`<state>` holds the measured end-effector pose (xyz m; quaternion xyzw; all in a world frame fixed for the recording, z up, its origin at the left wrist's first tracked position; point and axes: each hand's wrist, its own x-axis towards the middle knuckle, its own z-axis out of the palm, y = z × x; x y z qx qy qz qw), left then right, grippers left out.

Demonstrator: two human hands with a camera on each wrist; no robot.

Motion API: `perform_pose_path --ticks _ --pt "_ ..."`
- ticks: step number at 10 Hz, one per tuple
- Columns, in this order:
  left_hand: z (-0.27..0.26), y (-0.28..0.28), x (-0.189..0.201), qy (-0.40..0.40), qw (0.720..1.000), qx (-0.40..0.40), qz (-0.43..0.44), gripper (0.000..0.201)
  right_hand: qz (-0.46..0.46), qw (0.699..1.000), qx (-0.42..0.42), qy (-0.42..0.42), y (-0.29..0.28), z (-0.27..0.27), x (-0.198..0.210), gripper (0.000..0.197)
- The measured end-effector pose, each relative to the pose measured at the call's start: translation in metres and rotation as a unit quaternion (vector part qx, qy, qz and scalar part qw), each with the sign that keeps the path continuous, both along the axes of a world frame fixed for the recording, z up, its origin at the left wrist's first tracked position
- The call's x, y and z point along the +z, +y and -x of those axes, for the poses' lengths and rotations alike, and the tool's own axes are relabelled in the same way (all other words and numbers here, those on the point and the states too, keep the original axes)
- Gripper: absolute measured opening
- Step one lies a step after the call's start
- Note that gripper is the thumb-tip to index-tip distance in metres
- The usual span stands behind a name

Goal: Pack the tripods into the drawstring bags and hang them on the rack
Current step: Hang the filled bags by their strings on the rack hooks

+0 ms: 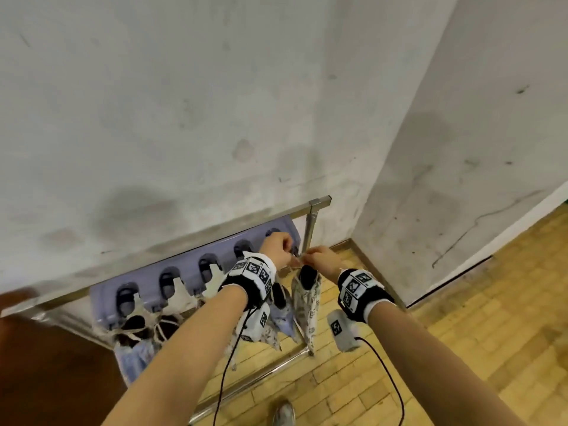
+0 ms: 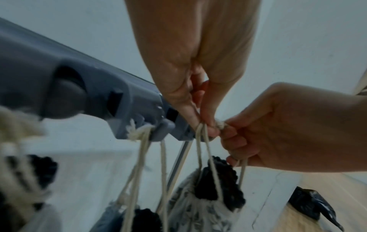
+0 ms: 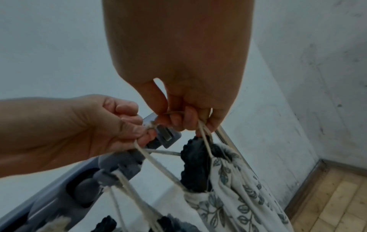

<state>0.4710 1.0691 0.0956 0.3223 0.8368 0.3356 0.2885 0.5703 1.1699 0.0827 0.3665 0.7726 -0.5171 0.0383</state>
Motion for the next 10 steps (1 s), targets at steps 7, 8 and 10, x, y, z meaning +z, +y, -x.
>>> perform_pose_path --ticks 7,8,10 --pt "0.016 0.021 -0.017 0.055 0.998 0.027 0.03 0.043 0.12 0.992 -0.02 -0.039 0.042 0.048 -0.057 0.014" --pt "0.016 0.02 -0.015 0.056 0.998 0.014 0.029 0.042 0.098 0.994 0.001 -0.043 0.039 0.045 -0.051 0.018" --pt "0.005 0.008 -0.01 0.067 0.993 -0.052 0.078 0.038 -0.022 0.994 0.074 -0.078 0.038 0.012 -0.03 0.021"
